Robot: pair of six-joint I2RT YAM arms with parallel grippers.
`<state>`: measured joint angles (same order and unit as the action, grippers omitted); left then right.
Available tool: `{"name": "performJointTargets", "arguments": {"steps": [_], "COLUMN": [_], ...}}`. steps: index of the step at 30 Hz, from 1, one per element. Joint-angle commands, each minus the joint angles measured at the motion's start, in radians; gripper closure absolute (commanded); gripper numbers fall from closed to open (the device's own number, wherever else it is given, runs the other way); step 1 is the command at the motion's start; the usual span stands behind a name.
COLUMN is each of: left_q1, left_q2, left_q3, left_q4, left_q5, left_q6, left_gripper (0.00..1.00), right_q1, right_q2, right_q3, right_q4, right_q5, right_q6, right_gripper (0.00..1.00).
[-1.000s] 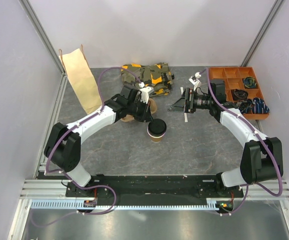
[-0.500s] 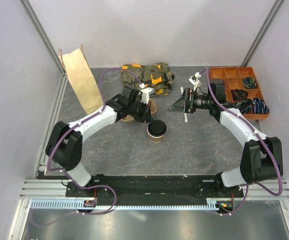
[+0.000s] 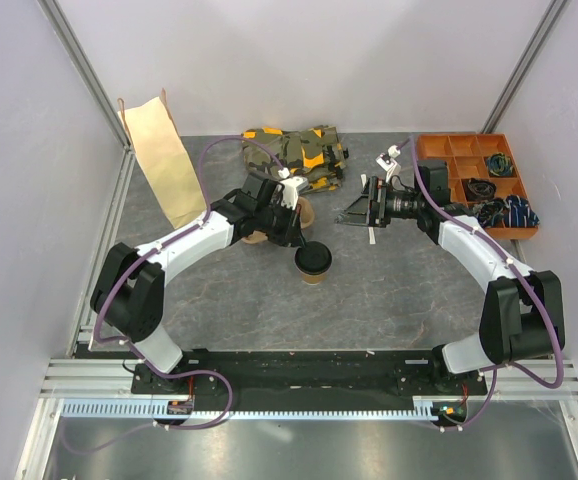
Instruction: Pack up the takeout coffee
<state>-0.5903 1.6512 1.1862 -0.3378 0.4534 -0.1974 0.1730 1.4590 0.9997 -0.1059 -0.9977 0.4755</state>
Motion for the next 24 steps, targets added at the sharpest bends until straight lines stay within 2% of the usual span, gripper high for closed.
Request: {"name": "performJointTargets", "arguments": {"steps": [1,10,18,20,24], "left_q1": [0.000,0.001,0.001,0.001,0.003], "left_q2": [-0.045,-0.031,-0.036,-0.051,-0.074], "left_q3": [0.010,-0.011,-0.004,0.006,0.045], "left_q4": [-0.013,-0.012,-0.009,-0.010,-0.027], "left_q5": [0.016,0.005,0.008,0.011,-0.005], "left_q6": [-0.010,0.006,0.001,0.000,0.016], "left_gripper": [0.98,0.96,0.71,0.61,0.46], "right_q1": [0.003,0.003,0.002,0.003,0.002], "right_q2": [-0.002,-0.002,0.004,0.003,0.000], "right_q3": [0.014,0.014,0.017,0.022,0.031], "right_q4": [0.023,0.022,0.017,0.015,0.003], "right_q5": [-0.024,-0.024,-0.028,-0.030,-0.033], "right_q6": [-0.011,-0.014,-0.020,-0.018,-0.025], "right_gripper": [0.02,0.02,0.02,0.02,0.02]}}
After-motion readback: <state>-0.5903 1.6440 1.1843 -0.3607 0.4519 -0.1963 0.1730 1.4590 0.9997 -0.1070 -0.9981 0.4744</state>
